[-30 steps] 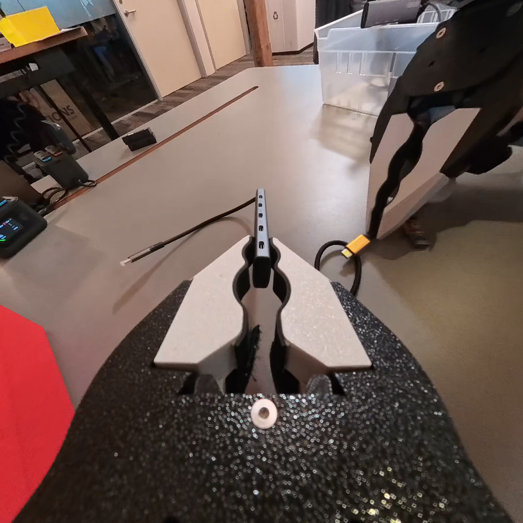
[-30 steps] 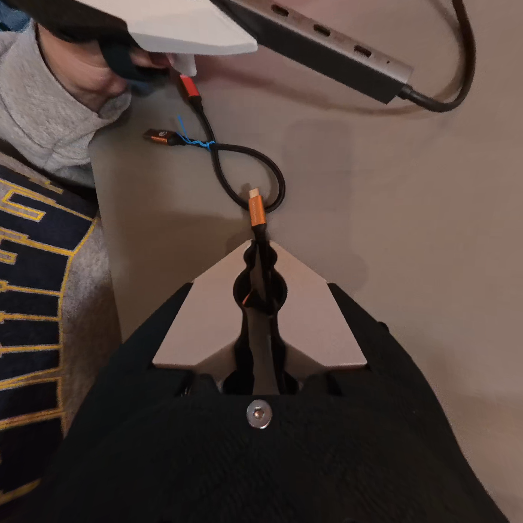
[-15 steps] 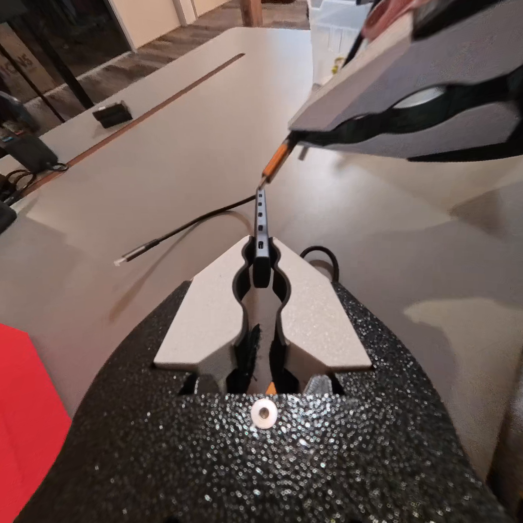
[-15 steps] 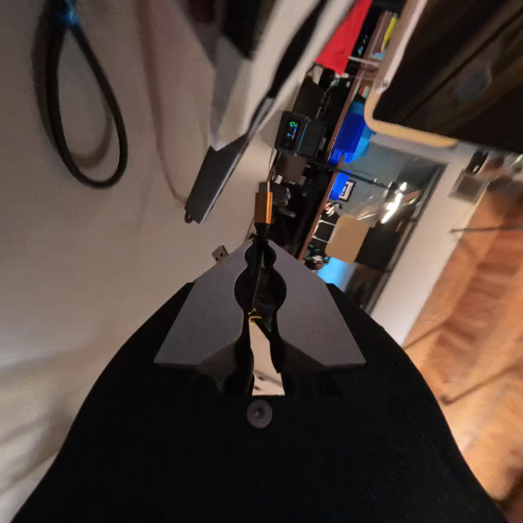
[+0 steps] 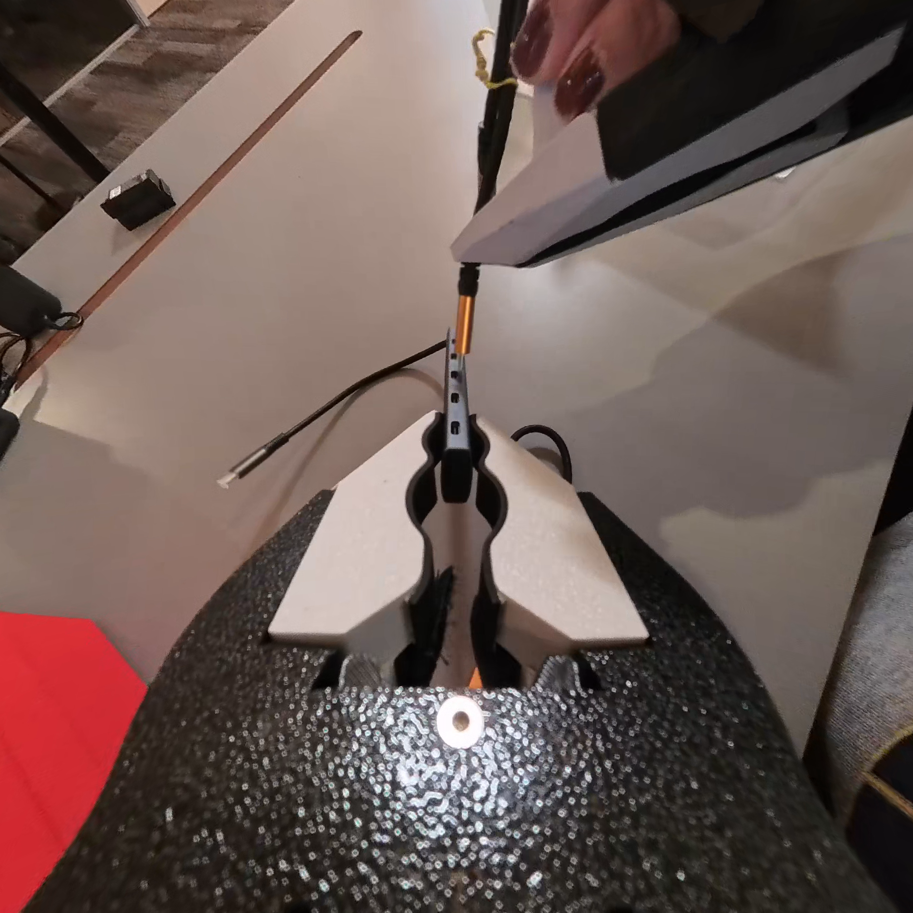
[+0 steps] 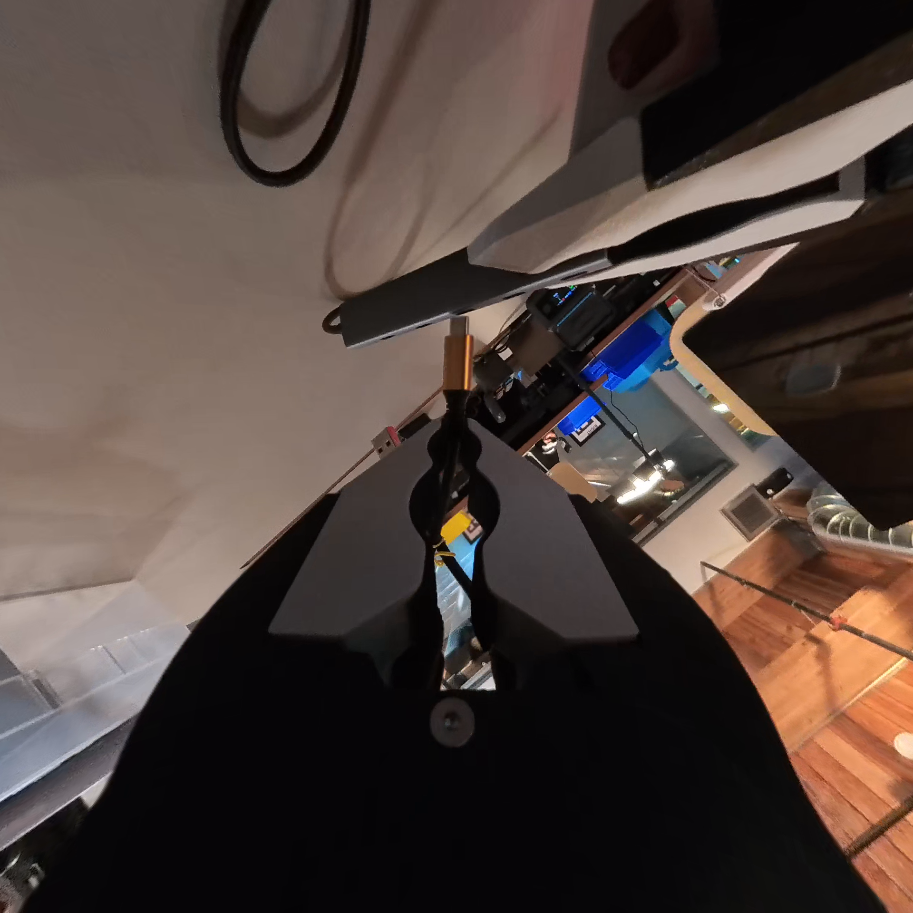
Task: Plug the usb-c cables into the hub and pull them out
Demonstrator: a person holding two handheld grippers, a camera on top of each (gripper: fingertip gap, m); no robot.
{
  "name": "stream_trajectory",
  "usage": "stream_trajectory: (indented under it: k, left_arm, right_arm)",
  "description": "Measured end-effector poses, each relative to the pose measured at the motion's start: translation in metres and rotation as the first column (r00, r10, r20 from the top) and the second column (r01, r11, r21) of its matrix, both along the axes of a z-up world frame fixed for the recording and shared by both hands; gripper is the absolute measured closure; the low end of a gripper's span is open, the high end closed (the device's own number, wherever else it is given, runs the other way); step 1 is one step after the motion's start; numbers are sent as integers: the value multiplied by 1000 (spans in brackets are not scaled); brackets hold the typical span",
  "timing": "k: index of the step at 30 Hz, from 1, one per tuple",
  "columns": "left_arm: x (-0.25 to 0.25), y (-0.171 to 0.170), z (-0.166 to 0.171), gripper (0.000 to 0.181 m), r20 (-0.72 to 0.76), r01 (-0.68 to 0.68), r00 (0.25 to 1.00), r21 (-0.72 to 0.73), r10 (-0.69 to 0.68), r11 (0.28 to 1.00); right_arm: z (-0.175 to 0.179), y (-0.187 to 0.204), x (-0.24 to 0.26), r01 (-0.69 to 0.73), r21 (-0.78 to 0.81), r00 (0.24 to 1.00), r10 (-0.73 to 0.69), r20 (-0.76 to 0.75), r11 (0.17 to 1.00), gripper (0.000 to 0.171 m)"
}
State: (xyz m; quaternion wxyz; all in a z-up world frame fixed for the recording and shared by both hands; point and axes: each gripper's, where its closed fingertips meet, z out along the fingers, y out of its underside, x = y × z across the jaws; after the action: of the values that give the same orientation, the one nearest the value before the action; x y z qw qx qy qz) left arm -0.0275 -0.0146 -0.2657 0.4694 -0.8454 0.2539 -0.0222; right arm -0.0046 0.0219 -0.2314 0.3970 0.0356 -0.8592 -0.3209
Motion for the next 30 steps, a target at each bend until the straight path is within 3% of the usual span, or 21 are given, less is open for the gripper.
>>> stream_trajectory:
  k: [30]
  left_arm:
    - [4,2,-4,174,-28,4,1000,-12,-5,1000]
  right_arm:
    - [-3,2,-2,11,65,997,-15,72,998,170]
